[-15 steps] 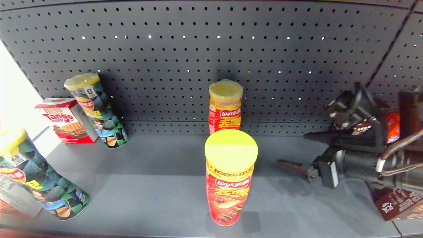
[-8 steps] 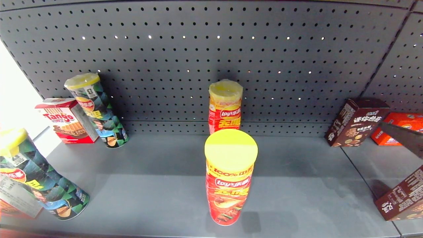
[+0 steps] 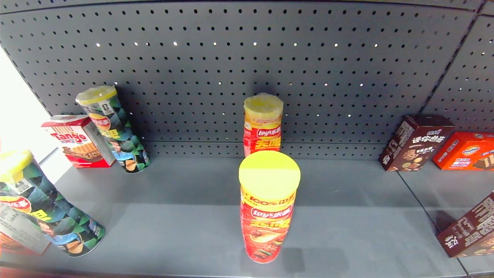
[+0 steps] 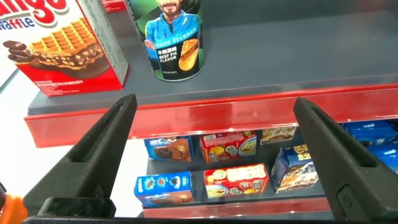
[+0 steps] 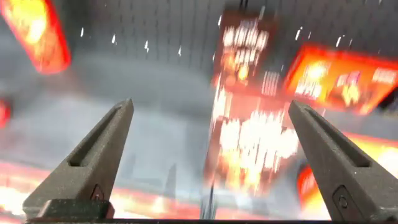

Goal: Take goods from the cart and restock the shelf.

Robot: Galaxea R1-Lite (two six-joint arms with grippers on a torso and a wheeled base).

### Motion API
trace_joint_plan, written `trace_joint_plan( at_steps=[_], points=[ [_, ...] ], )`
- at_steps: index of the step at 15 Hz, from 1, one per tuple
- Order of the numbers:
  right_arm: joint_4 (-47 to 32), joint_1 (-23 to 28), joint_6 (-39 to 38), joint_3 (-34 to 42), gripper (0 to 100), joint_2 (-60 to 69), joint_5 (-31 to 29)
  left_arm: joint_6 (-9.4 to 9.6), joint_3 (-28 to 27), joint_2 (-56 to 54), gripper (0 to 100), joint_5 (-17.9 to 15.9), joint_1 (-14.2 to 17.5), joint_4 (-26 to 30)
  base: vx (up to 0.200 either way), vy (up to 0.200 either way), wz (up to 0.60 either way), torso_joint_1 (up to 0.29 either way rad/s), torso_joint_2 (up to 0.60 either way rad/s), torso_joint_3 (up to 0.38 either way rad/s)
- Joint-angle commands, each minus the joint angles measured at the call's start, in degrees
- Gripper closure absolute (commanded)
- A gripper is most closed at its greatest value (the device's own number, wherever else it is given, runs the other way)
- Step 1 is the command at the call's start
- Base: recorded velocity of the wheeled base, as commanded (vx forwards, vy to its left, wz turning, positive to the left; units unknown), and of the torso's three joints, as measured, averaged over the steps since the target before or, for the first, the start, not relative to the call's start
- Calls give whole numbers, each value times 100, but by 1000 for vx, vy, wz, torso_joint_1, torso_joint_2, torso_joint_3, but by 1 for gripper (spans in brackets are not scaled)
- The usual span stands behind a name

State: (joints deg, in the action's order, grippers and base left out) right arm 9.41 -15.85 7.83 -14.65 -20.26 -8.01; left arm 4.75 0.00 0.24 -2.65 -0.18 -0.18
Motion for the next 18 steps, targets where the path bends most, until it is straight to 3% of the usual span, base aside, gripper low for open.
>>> trace_joint_plan(
  at_steps=[1, 9, 11, 15, 18],
  points=[
    [-616, -59, -36, 1237, 0, 2000, 80, 8, 0, 2, 0, 1, 1, 1, 0, 0, 0, 0, 0, 0],
    [-704, -753, -475, 1430, 0, 2026, 625, -1, 0, 2, 0, 1, 1, -8, 0, 0, 0, 0, 0, 0],
    [-721, -358, -510, 1421, 0, 1850, -34, 8, 0, 2, 0, 1, 1, -8, 0, 0, 0, 0, 0, 0],
    [-721, 829, -537, 1421, 0, 1261, -60, -1, 0, 2, 0, 1, 1, -8, 0, 0, 0, 0, 0, 0],
    [-616, 996, -695, 1465, 0, 1402, -87, -10, 0, 2, 0, 18, 1, 1, 0, 0, 0, 0, 0, 0]
  ],
)
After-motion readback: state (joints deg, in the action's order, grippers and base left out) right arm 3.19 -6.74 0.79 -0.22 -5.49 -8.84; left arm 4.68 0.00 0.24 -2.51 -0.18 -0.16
